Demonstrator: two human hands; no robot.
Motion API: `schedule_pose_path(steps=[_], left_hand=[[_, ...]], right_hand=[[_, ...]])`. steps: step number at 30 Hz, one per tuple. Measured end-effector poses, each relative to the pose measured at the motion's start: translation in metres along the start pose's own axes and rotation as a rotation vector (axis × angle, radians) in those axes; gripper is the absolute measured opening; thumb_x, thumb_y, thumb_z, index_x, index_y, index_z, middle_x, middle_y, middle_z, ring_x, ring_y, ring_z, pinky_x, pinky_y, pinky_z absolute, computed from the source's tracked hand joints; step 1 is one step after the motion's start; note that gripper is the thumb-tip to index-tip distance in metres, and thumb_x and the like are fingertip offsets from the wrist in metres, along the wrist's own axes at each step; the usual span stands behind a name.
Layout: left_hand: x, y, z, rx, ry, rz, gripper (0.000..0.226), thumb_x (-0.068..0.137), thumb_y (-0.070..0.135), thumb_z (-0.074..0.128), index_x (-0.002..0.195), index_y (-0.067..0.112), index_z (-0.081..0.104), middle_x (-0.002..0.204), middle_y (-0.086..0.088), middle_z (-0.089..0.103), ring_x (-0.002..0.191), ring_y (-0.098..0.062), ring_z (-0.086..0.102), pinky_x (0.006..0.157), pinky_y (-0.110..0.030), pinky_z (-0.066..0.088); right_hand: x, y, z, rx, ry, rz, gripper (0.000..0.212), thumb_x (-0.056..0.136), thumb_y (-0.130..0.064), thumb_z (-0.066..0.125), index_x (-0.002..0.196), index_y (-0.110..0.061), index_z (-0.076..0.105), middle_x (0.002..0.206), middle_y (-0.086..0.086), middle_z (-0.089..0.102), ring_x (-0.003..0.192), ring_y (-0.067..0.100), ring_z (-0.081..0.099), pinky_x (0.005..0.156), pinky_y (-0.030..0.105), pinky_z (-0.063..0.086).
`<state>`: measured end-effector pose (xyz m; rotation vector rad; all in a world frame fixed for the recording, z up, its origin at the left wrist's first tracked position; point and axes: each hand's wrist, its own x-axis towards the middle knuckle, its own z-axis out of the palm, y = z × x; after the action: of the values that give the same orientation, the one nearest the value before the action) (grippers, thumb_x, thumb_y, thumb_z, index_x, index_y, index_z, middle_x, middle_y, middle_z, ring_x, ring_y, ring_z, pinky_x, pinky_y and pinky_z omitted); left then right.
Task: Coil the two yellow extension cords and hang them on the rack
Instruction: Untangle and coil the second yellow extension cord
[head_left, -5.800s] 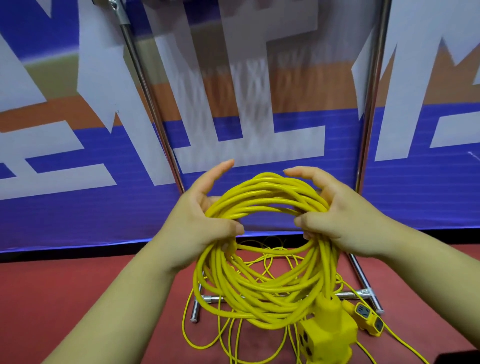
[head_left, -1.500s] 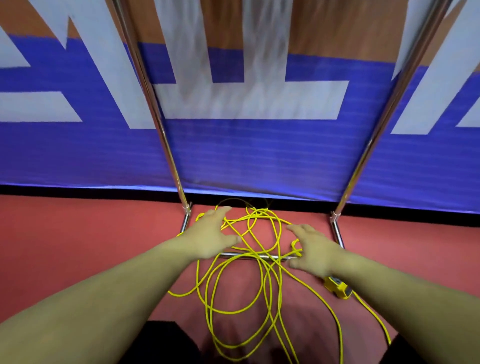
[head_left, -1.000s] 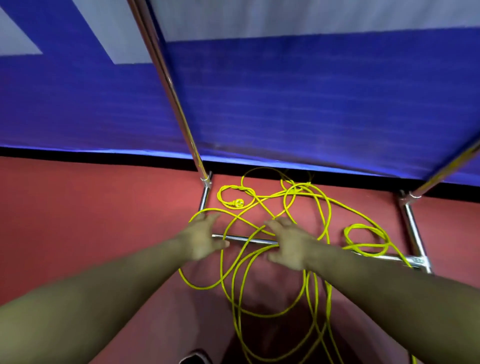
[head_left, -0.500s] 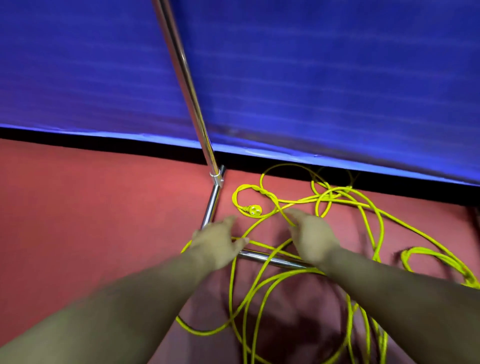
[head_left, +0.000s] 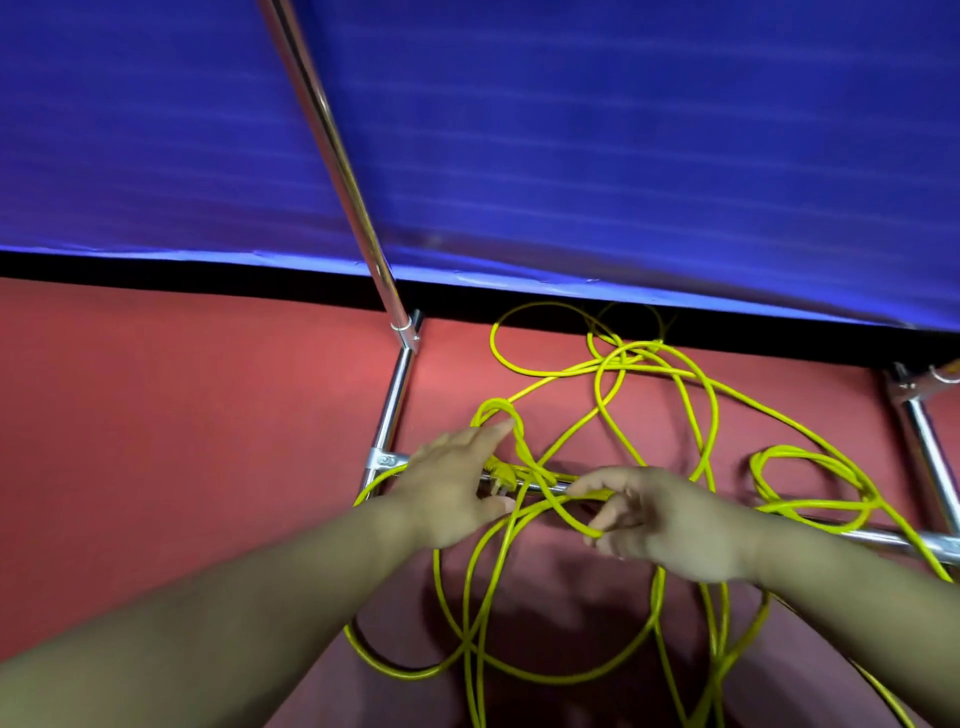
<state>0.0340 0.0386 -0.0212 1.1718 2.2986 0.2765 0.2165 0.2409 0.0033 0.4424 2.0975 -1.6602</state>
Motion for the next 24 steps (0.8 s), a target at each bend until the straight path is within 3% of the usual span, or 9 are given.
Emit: schedule_pose_path(steps=[3, 6, 10, 12, 13, 15, 18, 20, 24], left_hand=[[0.002, 0.011, 0.006, -0.068, -0.048, -0.03, 0.102, 0.082, 0.047, 0.073, 0.156, 0.039, 0.004, 0.136, 0.004, 0.056, 0.132, -0.02, 0.042, 0.112, -0.037, 0.032], [0.007, 0.016, 0.014, -0.09, -0.074, -0.023, 0.108, 0.081, 0.038, 0.077, 0.158, 0.037, 0.0, 0.133, 0.01, 0.055, 0.125, -0.015, 0.046, 0.107, -0.031, 0.036], [0.015, 0.017, 0.021, -0.085, -0.069, -0.045, 0.11, 0.08, 0.029, 0.078, 0.158, 0.039, 0.001, 0.125, 0.014, 0.053, 0.114, -0.015, 0.048, 0.101, -0.031, 0.042], [0.017, 0.019, 0.023, -0.114, -0.038, -0.075, 0.106, 0.081, 0.024, 0.076, 0.157, 0.04, 0.003, 0.12, 0.015, 0.054, 0.114, -0.015, 0.048, 0.1, -0.03, 0.042], [0.017, 0.021, 0.023, -0.097, -0.017, -0.091, 0.104, 0.081, 0.024, 0.075, 0.157, 0.039, 0.005, 0.118, 0.016, 0.056, 0.116, -0.015, 0.049, 0.1, -0.032, 0.042], [0.012, 0.025, 0.026, 0.018, 0.008, -0.094, 0.097, 0.083, 0.029, 0.072, 0.156, 0.037, 0.01, 0.119, 0.018, 0.059, 0.121, -0.015, 0.047, 0.103, -0.037, 0.038], [0.002, 0.036, 0.028, 0.151, 0.064, -0.034, 0.078, 0.084, 0.031, 0.064, 0.15, 0.036, 0.023, 0.118, 0.019, 0.059, 0.122, -0.014, 0.043, 0.103, -0.035, 0.029], [0.0, 0.046, 0.02, 0.178, 0.12, 0.033, 0.066, 0.081, 0.03, 0.06, 0.142, 0.034, 0.035, 0.113, 0.017, 0.059, 0.117, -0.015, 0.044, 0.1, -0.035, 0.029], [-0.003, 0.069, -0.026, -0.066, 0.088, 0.08, 0.042, 0.073, 0.029, 0.06, 0.115, 0.026, 0.061, 0.102, 0.009, 0.055, 0.1, -0.018, 0.059, 0.09, -0.031, 0.046]], right_hand=[[0.007, 0.004, -0.009, -0.128, 0.039, 0.071, 0.06, 0.085, 0.0, 0.07, 0.136, -0.024, 0.051, 0.094, 0.003, 0.073, 0.087, 0.022, 0.072, 0.08, 0.033, 0.056], [0.017, 0.0, -0.005, -0.36, 0.134, 0.119, 0.068, 0.083, -0.007, 0.068, 0.144, -0.025, 0.043, 0.105, -0.009, 0.066, 0.079, 0.008, 0.061, 0.068, 0.015, 0.044], [0.036, -0.005, 0.016, -0.419, 0.319, 0.007, 0.071, 0.084, -0.019, 0.072, 0.146, -0.029, 0.041, 0.126, -0.005, 0.064, 0.109, 0.014, 0.063, 0.088, 0.018, 0.042], [0.044, 0.005, 0.024, -0.278, 0.411, -0.047, 0.058, 0.087, -0.013, 0.069, 0.137, -0.038, 0.05, 0.113, -0.009, 0.066, 0.083, 0.009, 0.071, 0.082, 0.021, 0.051], [0.046, 0.011, 0.025, -0.168, 0.447, -0.053, 0.054, 0.09, -0.009, 0.067, 0.131, -0.043, 0.054, 0.107, -0.009, 0.066, 0.064, 0.007, 0.069, 0.073, 0.022, 0.055], [0.043, 0.021, 0.024, 0.025, 0.508, -0.038, 0.051, 0.093, -0.004, 0.064, 0.127, -0.042, 0.057, 0.097, -0.008, 0.067, 0.048, 0.005, 0.058, 0.06, 0.022, 0.054], [0.034, 0.024, 0.017, 0.297, 0.546, 0.029, 0.048, 0.093, 0.0, 0.063, 0.135, -0.024, 0.056, 0.071, -0.007, 0.065, 0.044, 0.004, 0.047, 0.05, 0.017, 0.045], [0.028, 0.015, 0.011, 0.411, 0.586, 0.069, 0.047, 0.093, -0.002, 0.064, 0.133, -0.026, 0.057, 0.058, -0.013, 0.061, 0.043, 0.003, 0.045, 0.047, 0.016, 0.04], [0.006, -0.036, -0.011, 0.387, 0.632, 0.016, 0.037, 0.094, -0.005, 0.063, 0.125, -0.025, 0.065, 0.055, -0.006, 0.05, 0.043, 0.006, 0.04, 0.041, 0.016, 0.034]])
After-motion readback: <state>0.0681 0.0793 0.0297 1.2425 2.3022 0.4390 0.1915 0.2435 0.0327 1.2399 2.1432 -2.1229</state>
